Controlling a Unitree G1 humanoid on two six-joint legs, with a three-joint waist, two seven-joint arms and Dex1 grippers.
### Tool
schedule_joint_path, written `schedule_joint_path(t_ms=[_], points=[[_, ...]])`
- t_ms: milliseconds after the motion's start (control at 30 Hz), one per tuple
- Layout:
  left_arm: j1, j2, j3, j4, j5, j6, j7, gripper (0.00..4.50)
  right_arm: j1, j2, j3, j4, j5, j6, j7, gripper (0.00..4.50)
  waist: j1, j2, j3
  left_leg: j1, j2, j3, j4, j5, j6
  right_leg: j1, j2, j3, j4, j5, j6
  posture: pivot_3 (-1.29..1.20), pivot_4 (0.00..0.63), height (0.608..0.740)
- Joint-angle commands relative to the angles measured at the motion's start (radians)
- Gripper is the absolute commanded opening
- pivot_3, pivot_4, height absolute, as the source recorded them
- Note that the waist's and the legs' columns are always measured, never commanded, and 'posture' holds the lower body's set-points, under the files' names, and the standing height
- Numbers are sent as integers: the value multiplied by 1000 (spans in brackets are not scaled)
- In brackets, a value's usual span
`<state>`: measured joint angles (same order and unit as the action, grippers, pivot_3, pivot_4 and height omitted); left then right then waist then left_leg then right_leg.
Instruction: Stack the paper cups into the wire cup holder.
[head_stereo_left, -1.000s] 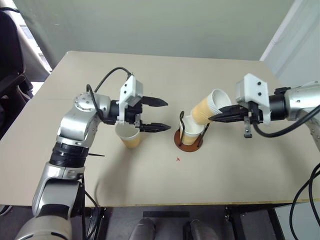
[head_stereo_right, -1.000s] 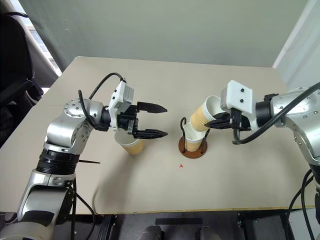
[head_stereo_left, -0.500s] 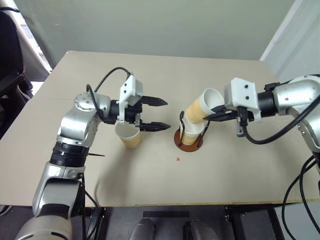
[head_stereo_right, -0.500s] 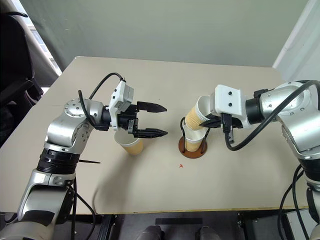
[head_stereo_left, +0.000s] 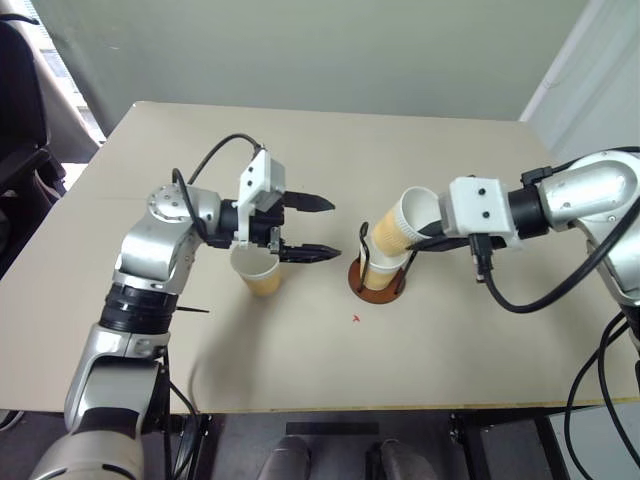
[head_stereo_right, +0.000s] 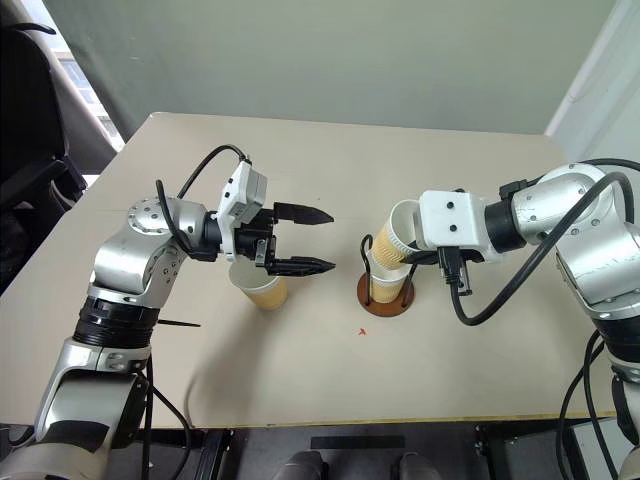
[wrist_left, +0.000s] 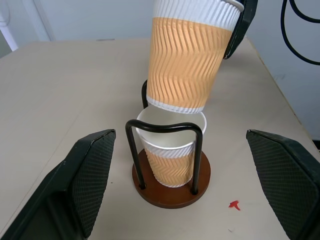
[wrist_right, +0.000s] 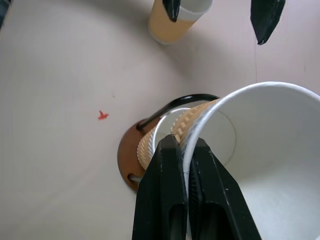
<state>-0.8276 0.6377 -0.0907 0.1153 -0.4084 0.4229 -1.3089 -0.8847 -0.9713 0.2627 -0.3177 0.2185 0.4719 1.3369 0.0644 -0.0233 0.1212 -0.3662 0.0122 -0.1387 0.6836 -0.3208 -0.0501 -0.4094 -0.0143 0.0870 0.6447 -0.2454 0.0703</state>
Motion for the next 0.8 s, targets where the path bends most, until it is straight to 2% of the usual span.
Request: schedule_joint_path(t_ms=[33, 367, 800], points=[[-18, 2, 13, -23, -7, -14, -5, 4500, -10, -7, 3, 12, -37, -48, 16, 28, 0, 0, 0, 0, 0, 0, 0, 0, 0, 0, 0, 0, 0, 0, 0, 0, 150, 740], [-18, 2, 12, -21, -4, -17, -3, 4500, -37, 27, 35, 72, -113, -142, 39, 28, 0, 0, 0, 0, 0, 0, 0, 0, 0, 0, 0, 0, 0, 0, 0, 0, 150, 740], [-19, 2, 12, -25, -3, -12, 3, 4500, -70, 46, 40, 57, -131, -167, 106, 28, 0, 0, 0, 0, 0, -1, 0, 0, 0, 0, 0, 0, 0, 0, -1, 0, 150, 740]])
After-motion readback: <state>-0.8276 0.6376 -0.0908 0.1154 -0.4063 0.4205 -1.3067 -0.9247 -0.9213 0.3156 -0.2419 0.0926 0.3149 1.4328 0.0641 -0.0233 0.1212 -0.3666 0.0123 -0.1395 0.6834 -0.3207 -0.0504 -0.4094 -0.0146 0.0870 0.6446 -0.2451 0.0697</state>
